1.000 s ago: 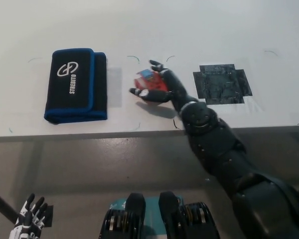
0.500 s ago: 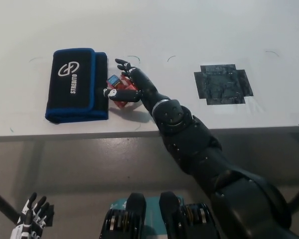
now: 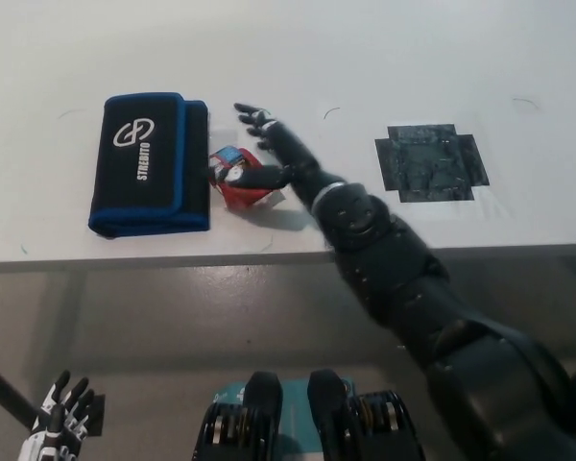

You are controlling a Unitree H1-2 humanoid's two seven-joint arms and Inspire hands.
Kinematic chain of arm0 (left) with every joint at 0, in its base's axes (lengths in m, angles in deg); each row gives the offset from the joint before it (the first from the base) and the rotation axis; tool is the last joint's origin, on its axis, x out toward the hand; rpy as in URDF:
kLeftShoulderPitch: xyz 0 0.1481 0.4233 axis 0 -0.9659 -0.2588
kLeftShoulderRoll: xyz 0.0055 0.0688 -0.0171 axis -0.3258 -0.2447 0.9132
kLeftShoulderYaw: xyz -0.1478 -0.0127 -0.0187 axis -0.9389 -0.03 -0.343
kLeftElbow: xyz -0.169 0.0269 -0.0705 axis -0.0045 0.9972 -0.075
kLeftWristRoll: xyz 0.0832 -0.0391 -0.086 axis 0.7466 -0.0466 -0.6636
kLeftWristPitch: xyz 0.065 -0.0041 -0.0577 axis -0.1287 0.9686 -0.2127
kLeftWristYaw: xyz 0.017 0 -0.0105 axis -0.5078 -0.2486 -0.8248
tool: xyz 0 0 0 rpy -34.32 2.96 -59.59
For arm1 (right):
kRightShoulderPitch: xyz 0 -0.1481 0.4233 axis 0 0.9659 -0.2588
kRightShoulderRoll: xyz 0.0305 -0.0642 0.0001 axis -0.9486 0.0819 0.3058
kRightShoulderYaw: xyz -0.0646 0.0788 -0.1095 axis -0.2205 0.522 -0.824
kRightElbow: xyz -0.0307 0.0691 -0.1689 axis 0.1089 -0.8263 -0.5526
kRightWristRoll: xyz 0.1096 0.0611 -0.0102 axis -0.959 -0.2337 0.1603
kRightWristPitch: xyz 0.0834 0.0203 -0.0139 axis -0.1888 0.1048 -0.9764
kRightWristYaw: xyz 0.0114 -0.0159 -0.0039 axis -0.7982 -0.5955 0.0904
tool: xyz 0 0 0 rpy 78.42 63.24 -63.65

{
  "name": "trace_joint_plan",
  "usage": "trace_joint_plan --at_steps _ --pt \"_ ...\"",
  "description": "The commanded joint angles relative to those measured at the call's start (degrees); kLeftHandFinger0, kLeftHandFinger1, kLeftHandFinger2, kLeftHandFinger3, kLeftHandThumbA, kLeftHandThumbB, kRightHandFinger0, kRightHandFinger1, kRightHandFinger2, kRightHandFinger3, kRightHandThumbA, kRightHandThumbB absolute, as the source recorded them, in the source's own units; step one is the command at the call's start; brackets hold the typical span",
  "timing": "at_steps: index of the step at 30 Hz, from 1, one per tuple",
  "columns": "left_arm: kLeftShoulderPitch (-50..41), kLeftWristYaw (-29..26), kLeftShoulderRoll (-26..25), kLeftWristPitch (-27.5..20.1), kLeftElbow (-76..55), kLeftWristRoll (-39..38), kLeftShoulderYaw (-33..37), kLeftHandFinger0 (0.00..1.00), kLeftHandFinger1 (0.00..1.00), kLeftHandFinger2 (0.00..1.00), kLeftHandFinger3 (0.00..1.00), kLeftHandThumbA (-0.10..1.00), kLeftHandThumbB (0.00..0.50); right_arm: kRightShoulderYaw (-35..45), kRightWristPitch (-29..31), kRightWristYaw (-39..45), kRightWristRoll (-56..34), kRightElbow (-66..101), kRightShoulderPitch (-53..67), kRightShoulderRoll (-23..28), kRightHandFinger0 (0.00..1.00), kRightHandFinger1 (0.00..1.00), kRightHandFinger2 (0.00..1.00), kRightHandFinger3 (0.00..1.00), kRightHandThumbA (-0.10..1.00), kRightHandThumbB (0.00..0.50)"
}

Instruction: Use the right hand to move the tape on the right hand side to the notebook on the left hand side

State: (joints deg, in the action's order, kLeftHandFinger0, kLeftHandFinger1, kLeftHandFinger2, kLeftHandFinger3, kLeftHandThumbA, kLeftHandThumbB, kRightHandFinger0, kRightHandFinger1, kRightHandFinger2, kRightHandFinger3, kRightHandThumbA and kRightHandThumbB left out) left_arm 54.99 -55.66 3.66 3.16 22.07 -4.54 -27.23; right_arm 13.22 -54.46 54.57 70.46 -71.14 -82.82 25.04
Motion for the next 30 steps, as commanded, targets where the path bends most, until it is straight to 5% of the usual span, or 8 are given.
trace_joint_plan --at_steps 1,5,11,15,17,21,24,30 --pt "-0.24 0.34 -0.81 -0.61 -1.75 -0.28 -0.16 1.0 1.0 1.0 1.0 0.83 0.297 0.13 4.98 1.93 -0.02 2.31 -3.63 4.25 1.0 1.0 1.0 1.0 0.92 0.157" --pt "-0.65 0.36 -0.98 -0.8 -1.81 -0.57 -0.54 1.0 1.0 1.0 1.0 0.83 0.282 1.1 4.96 0.85 -0.05 3.45 -3.5 7.79 1.0 1.0 1.0 1.0 0.86 0.099" --pt "-0.71 0.52 -0.94 -0.75 -1.42 -0.9 -0.54 1.0 1.0 1.0 1.0 0.82 0.285 4.44 -1.85 3.94 -2.95 19.04 2.24 14.8 1.0 1.0 1.0 1.0 0.84 0.083" --pt "-0.64 0.69 -1.29 -0.69 -1.07 -0.98 -0.61 1.0 1.0 1.0 1.0 0.82 0.288 6.95 -7.8 6.78 -5.71 36.27 10.78 19.41 1.0 1.0 1.0 1.0 0.81 0.096" --pt "-0.56 0.71 -1.27 -0.96 -0.8 -0.94 -0.63 1.0 1.0 1.0 1.0 0.82 0.291 7.14 -7.59 7.56 -5.86 40.07 13.67 20.8 1.0 1.0 1.0 1.0 0.84 0.159" --pt "-0.29 0.59 -1.77 -0.24 -1.37 -0.81 -0.78 1.0 1.0 1.0 1.0 0.83 0.3 7.92 -7.55 7.05 -5.24 53.82 23.39 22.82 1.0 1.0 1.0 1.0 0.87 0.191" --pt "0.5 0.56 -1.75 -0.57 -0.92 -0.56 -0.69 1.0 1.0 1.0 1.0 0.83 0.299 8.23 -6.76 6.49 -3.64 67.71 33.46 24.6 1.0 1.0 1.0 1.0 0.9 0.098" --pt "0.87 0.09 -1.77 -1.52 -0.76 -0.29 -1.29 1.0 1.0 1.0 1.0 0.85 0.279 8.6 -5.76 5.84 -3.51 84.72 50.66 24.39 1.0 1.0 1.0 1.0 0.88 0.155"
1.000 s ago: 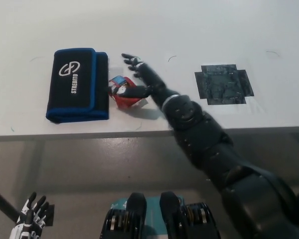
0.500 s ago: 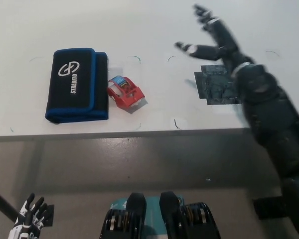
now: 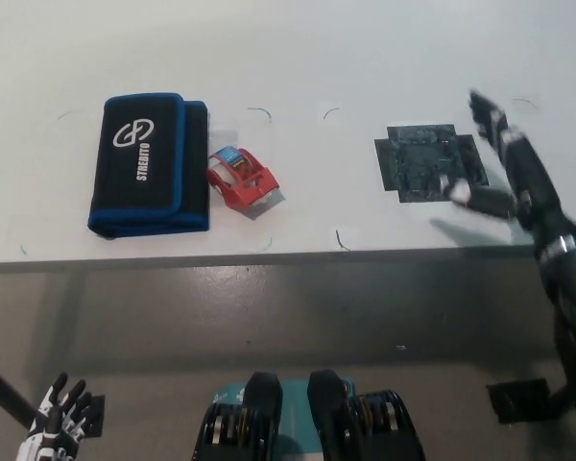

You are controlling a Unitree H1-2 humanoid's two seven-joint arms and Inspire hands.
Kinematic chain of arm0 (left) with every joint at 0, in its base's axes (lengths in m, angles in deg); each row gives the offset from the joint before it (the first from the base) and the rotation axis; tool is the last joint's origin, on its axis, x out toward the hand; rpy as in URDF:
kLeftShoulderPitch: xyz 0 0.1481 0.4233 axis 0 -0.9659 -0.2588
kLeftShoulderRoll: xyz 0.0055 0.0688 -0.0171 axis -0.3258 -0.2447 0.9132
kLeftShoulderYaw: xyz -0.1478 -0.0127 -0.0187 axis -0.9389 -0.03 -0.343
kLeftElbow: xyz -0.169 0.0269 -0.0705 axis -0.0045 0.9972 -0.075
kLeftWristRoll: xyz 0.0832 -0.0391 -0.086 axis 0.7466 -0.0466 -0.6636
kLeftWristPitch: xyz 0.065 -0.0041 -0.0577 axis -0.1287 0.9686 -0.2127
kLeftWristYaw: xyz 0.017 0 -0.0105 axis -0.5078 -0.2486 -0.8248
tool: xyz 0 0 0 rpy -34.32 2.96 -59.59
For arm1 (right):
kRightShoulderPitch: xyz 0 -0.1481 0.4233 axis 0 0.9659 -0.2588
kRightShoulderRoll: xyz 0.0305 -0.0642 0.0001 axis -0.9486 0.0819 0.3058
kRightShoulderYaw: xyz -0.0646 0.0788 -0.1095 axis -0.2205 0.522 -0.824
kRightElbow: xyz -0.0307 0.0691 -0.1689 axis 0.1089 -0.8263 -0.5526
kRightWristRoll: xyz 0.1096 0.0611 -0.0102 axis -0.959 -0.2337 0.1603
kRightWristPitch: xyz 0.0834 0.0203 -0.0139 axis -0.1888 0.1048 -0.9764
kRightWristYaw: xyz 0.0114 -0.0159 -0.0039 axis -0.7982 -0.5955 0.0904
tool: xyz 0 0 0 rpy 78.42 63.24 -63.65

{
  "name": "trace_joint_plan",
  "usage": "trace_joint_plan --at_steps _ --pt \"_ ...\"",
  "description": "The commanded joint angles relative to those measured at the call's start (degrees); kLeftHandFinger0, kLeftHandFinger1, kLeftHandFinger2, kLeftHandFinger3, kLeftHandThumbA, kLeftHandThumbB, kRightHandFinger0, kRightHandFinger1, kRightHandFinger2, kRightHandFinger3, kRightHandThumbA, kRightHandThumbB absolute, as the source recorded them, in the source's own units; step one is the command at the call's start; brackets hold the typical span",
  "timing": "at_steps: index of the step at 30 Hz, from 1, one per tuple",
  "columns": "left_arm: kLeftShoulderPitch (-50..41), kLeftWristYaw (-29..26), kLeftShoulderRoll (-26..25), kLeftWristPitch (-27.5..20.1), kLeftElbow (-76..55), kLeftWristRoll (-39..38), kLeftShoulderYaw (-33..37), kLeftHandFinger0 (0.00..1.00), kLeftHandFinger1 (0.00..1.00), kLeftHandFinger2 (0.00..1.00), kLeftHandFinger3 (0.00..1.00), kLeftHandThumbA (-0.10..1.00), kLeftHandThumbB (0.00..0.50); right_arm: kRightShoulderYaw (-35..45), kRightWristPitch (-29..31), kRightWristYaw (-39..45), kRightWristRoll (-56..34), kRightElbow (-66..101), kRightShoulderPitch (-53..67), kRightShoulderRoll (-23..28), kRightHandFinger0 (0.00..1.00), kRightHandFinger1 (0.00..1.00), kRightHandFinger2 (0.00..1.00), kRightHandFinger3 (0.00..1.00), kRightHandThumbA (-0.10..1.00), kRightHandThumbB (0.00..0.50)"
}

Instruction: Use the right hand to move the tape on the right hand side to the notebook on the left hand side

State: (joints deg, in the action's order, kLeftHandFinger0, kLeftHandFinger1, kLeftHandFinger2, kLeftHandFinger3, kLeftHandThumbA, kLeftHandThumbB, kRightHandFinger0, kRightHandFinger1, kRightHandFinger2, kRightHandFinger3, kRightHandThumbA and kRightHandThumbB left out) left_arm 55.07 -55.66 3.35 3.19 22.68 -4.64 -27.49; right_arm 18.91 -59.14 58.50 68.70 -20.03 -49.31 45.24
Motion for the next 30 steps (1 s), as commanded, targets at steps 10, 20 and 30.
trace_joint_plan --at_steps 10,20,30 --pt "-0.2 0.62 -0.93 -2.82 0.47 -0.27 -0.7 1.0 1.0 1.0 1.0 0.86 0.301 2.36 6.81 -0.04 6.76 38.35 40.21 5.65 1.0 1.0 1.0 1.0 0.85 0.111" --pt "-2.25 0.72 0.16 -4.72 1.01 -0.31 -0.51 1.0 1.0 1.0 1.0 0.88 0.259 -1.31 8.14 1.27 8.4 34.57 42.64 8.1 1.0 1.0 1.0 1.0 0.82 0.055" --pt "-2.59 0.46 -0.32 -4.33 -0.02 -0.42 -0.88 1.0 1.0 1.0 1.0 0.87 0.269 -1.83 5.94 0.59 12.93 34.3 41.5 8.12 1.0 1.0 1.0 1.0 0.9 0.058"
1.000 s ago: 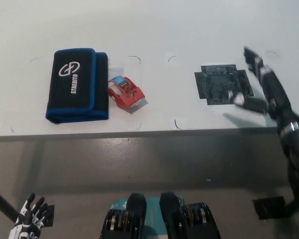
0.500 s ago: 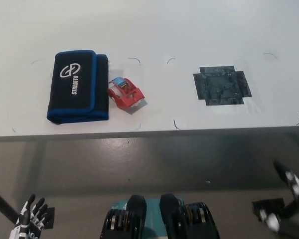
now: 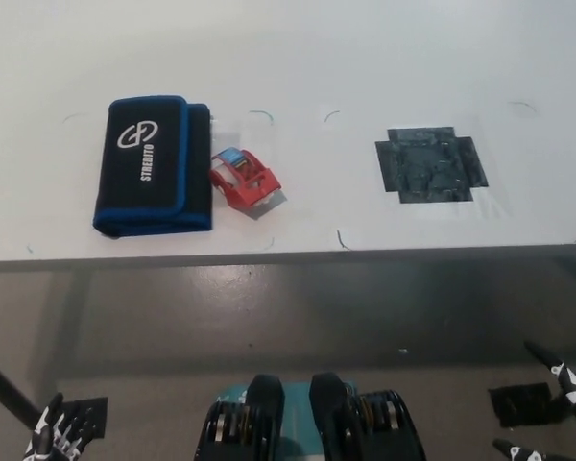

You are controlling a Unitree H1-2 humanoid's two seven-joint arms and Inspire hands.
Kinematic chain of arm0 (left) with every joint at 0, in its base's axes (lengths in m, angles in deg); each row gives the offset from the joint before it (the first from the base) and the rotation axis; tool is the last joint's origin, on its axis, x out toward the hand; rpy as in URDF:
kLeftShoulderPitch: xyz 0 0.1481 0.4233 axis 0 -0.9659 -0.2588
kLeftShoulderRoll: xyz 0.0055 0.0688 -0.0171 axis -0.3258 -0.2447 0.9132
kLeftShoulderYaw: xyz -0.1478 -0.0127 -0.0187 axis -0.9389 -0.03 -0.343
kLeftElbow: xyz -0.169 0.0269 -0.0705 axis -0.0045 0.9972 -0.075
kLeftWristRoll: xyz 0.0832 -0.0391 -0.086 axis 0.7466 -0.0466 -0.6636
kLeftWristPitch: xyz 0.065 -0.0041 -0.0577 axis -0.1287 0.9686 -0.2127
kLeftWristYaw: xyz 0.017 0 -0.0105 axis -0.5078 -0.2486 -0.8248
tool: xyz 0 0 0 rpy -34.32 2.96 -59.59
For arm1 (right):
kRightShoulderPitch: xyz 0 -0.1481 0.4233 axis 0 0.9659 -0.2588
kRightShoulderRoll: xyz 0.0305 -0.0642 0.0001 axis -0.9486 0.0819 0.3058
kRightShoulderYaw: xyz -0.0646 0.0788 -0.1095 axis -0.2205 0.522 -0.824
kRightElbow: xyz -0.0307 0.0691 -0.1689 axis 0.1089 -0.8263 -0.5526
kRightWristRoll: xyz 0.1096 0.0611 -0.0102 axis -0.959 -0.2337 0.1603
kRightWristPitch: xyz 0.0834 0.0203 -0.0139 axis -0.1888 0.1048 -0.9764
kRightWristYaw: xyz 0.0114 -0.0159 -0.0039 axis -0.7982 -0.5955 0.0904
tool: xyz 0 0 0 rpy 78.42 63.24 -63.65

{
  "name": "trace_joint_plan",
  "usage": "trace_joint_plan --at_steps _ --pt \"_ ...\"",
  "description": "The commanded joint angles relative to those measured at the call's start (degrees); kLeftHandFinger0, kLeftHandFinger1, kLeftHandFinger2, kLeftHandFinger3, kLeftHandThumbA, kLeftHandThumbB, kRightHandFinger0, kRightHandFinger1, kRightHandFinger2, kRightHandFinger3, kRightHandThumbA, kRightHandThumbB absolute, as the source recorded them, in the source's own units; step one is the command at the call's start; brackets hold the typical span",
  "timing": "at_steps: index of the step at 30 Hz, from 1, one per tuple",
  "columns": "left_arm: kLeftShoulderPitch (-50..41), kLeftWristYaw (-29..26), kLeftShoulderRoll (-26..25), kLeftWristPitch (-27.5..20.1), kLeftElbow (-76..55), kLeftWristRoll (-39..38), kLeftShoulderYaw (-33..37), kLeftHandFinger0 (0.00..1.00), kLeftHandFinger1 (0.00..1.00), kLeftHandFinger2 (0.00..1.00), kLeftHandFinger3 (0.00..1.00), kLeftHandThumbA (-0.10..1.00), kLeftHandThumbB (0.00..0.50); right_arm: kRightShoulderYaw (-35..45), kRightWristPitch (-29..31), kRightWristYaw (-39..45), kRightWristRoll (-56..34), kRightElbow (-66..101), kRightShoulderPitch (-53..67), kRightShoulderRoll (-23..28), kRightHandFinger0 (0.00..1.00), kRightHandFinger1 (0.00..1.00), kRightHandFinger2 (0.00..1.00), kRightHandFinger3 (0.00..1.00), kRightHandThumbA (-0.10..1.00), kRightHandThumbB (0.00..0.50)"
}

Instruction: Use the right hand to move the tape on the right hand side to the notebook on the left hand side

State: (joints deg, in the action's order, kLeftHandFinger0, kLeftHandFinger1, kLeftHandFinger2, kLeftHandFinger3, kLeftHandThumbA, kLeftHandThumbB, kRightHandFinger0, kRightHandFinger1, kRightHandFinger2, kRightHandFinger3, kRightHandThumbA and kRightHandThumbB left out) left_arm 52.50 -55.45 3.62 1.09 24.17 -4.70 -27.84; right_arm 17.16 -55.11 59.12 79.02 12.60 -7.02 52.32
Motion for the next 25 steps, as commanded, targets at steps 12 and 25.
trace_joint_plan --at_steps 12,25 --pt "-0.27 0.83 -1.27 -2.08 -1.31 -1.33 -0.91 1.0 1.0 1.0 1.0 0.86 0.266 1.37 3.7 0.25 -2.68 -0.24 -1.19 0.9 1.0 1.0 1.0 1.0 0.95 0.032" --pt "-0.06 0.64 -2.15 -1.06 -2.32 -1.6 -1.29 1.0 1.0 1.0 1.0 0.86 0.279 1.39 3.79 -0.07 -2.75 -1.08 -2.19 0.05 1.0 1.0 1.0 1.0 0.98 0.065"
